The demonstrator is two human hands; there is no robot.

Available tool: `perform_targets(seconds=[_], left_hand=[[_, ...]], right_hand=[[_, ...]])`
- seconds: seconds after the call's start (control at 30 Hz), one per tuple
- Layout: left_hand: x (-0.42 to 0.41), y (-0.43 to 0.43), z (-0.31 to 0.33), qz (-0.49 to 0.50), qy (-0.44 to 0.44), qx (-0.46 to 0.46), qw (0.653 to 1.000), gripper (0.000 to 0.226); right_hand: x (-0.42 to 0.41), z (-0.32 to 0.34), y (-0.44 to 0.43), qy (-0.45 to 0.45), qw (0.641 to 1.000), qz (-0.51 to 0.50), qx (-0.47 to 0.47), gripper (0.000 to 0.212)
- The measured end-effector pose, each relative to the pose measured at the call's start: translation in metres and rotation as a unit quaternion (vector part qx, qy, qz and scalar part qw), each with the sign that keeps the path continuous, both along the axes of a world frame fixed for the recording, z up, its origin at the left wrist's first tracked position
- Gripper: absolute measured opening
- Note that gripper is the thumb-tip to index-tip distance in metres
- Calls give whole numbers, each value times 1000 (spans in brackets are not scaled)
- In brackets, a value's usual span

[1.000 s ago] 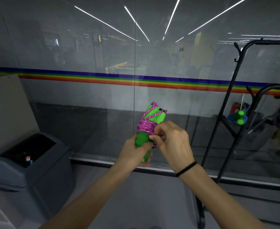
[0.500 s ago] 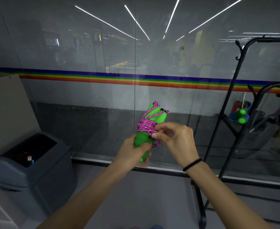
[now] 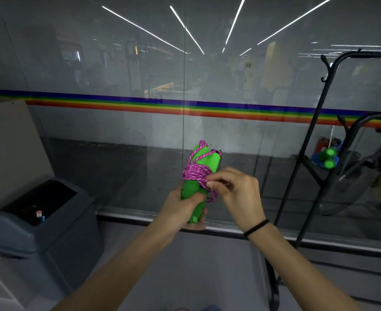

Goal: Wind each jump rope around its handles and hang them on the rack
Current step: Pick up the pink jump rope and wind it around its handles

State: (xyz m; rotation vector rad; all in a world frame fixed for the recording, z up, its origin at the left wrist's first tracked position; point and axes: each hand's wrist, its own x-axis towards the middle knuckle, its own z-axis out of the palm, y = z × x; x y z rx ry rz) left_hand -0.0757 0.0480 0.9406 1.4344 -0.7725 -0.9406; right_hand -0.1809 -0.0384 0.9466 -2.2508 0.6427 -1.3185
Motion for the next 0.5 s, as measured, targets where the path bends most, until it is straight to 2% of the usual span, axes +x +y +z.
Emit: perform_targets(seconds=[0.13,0.3,0.5], left_hand=[[2,1,-1,-9,-52,-8,999,3],[5,-2,-4,9,-85,-11,996,10],[9,-1,-3,-10,-79,16,997,10]], right_hand=[[0,5,-1,5,996,2,93,11],[3,1,3,86,994,-13,65,19],[-3,7,-4,91,994,-9,57,16]])
